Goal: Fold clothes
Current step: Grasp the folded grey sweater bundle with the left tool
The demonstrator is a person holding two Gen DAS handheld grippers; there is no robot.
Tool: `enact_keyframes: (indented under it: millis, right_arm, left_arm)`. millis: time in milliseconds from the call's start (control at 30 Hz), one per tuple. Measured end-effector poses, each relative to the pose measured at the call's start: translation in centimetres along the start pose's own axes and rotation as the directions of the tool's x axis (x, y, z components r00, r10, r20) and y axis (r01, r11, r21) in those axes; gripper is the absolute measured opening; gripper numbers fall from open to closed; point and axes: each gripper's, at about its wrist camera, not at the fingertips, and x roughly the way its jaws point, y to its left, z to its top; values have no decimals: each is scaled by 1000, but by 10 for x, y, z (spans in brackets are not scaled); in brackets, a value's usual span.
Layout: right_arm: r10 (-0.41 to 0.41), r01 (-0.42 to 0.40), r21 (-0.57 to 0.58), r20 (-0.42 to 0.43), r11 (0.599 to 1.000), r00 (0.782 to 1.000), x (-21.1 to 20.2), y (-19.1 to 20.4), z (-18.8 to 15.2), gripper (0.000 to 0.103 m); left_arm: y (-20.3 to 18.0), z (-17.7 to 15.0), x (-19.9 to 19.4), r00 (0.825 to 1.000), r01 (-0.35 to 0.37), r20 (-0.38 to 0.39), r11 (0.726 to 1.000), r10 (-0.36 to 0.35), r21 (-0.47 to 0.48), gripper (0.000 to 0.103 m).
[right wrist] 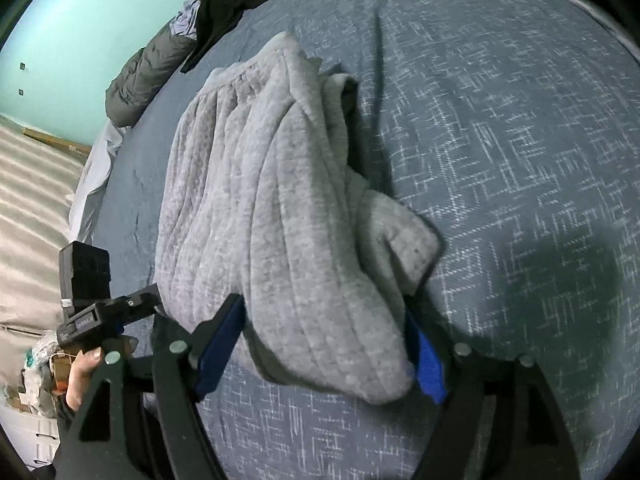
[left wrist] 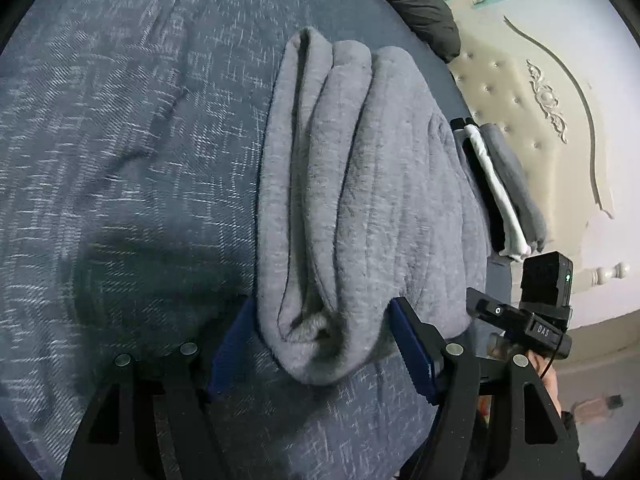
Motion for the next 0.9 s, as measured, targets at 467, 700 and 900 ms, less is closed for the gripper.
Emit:
enact_keyframes:
  millis: [467, 700, 900]
  right_arm:
    - [-3, 3, -33, 5, 999, 1000, 6, 0, 5, 67]
    - [44, -44, -16, 7, 999, 999, 12, -12, 5, 71]
    - [9, -8, -72, 22, 997, 1000, 15, 0, 8, 53]
  left_arm:
    - [-9, 3, -4, 999, 47, 17, 998, -47, 30, 60]
    - [-9, 10, 15, 1000, 21, -14, 998, -21, 57, 63]
    - [-16, 10, 12, 1000, 8, 12, 995, -9, 98, 50]
